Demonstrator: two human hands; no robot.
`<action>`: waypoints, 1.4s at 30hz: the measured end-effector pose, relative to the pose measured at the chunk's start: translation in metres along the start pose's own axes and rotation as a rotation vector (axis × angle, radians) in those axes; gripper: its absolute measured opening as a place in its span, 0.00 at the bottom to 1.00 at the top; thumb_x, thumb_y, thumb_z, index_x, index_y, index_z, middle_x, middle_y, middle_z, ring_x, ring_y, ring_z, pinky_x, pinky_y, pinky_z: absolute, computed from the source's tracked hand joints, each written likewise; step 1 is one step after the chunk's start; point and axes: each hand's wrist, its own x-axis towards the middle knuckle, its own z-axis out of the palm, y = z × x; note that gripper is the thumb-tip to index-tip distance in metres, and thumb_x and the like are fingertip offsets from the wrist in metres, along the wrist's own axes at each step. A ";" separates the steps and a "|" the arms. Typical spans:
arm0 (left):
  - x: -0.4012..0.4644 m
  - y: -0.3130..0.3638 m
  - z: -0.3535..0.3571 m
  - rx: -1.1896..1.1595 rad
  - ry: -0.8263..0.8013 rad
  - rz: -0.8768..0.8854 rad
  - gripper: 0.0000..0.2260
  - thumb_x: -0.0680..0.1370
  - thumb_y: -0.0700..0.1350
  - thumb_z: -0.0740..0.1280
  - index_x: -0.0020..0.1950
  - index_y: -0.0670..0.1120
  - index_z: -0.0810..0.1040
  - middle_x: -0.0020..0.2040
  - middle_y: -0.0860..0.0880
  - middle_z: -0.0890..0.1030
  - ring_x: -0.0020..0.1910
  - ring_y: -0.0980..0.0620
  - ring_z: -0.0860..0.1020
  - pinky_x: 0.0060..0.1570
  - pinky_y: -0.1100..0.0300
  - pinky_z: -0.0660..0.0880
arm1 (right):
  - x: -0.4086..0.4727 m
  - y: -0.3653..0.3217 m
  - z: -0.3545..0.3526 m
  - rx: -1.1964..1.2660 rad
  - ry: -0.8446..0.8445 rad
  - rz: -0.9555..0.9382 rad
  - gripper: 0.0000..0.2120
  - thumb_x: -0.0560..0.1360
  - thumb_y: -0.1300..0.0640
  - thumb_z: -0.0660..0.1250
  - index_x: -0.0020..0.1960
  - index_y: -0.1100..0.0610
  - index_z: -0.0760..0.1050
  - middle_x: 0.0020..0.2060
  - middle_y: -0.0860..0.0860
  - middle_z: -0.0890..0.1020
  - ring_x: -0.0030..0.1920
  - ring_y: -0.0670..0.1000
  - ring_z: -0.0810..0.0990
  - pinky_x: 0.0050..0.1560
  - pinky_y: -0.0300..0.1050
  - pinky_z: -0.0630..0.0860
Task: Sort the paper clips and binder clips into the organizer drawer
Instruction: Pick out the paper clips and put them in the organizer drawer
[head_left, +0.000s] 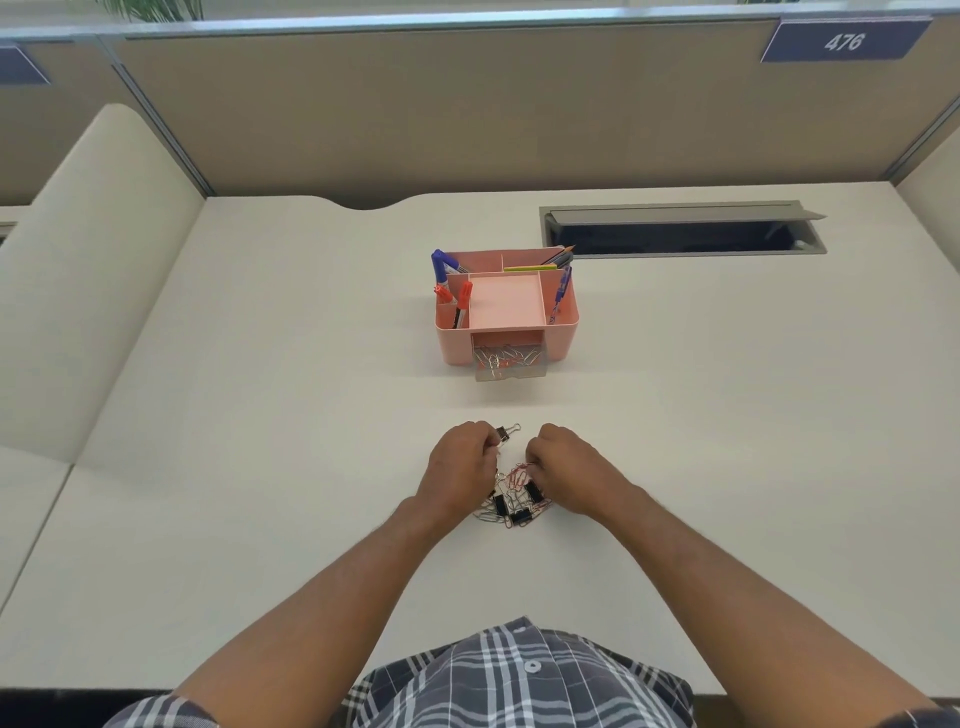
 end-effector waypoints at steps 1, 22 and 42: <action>0.000 0.000 0.000 -0.002 0.001 -0.004 0.03 0.77 0.40 0.64 0.47 0.46 0.77 0.43 0.51 0.79 0.42 0.51 0.75 0.41 0.58 0.70 | -0.001 0.000 0.000 -0.007 0.005 -0.006 0.09 0.79 0.57 0.60 0.50 0.58 0.77 0.48 0.54 0.75 0.49 0.54 0.74 0.48 0.49 0.74; 0.071 0.032 -0.056 -0.047 0.230 0.153 0.06 0.77 0.35 0.64 0.45 0.45 0.78 0.41 0.48 0.80 0.40 0.49 0.77 0.40 0.50 0.79 | 0.060 -0.020 -0.089 0.246 0.407 0.094 0.07 0.76 0.59 0.65 0.47 0.57 0.82 0.43 0.51 0.83 0.44 0.51 0.78 0.45 0.47 0.77; -0.004 -0.031 -0.023 0.143 -0.166 -0.073 0.08 0.76 0.50 0.69 0.54 0.49 0.78 0.51 0.50 0.76 0.51 0.50 0.76 0.47 0.56 0.73 | 0.002 -0.033 0.021 0.100 0.082 -0.010 0.13 0.77 0.56 0.65 0.60 0.51 0.79 0.49 0.53 0.76 0.53 0.55 0.74 0.47 0.50 0.74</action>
